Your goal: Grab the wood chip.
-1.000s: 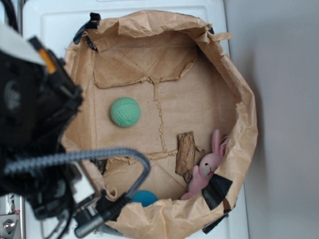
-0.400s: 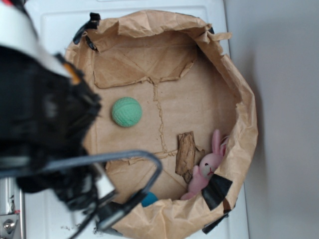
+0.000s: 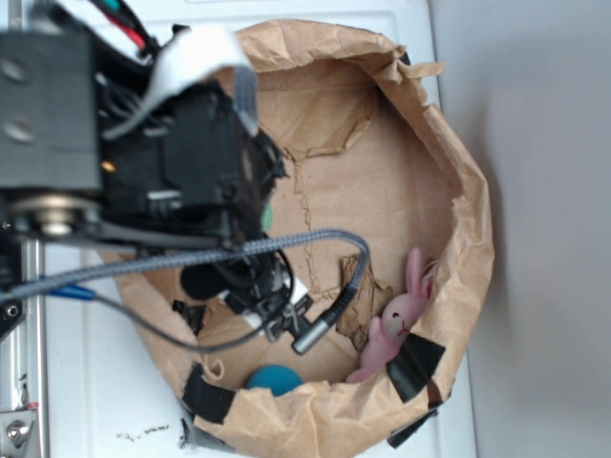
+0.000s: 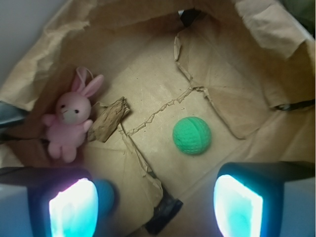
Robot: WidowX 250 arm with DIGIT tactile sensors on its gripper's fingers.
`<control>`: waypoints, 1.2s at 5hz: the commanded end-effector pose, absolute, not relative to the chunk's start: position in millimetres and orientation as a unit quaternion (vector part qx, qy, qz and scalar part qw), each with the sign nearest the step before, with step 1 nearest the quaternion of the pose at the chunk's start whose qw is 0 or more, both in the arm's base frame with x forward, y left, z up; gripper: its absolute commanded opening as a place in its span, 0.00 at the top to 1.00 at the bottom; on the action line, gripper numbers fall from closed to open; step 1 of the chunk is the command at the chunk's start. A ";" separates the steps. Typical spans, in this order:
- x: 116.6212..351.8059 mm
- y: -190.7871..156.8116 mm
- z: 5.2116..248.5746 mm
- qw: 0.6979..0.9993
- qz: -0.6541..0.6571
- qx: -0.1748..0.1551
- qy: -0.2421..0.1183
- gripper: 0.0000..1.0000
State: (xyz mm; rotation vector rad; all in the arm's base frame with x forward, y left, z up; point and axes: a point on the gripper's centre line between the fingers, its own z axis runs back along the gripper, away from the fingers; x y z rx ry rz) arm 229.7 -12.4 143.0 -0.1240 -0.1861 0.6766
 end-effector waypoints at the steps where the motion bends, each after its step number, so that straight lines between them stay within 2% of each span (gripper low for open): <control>1: 240.5 -20.7 106.1 0.918 0.384 -0.036 -0.094 0.00; 4: 262.0 -28.0 96.0 0.904 0.417 -0.038 -0.081 0.00; 6: 262.0 -28.0 96.0 0.904 0.417 -0.038 -0.081 0.00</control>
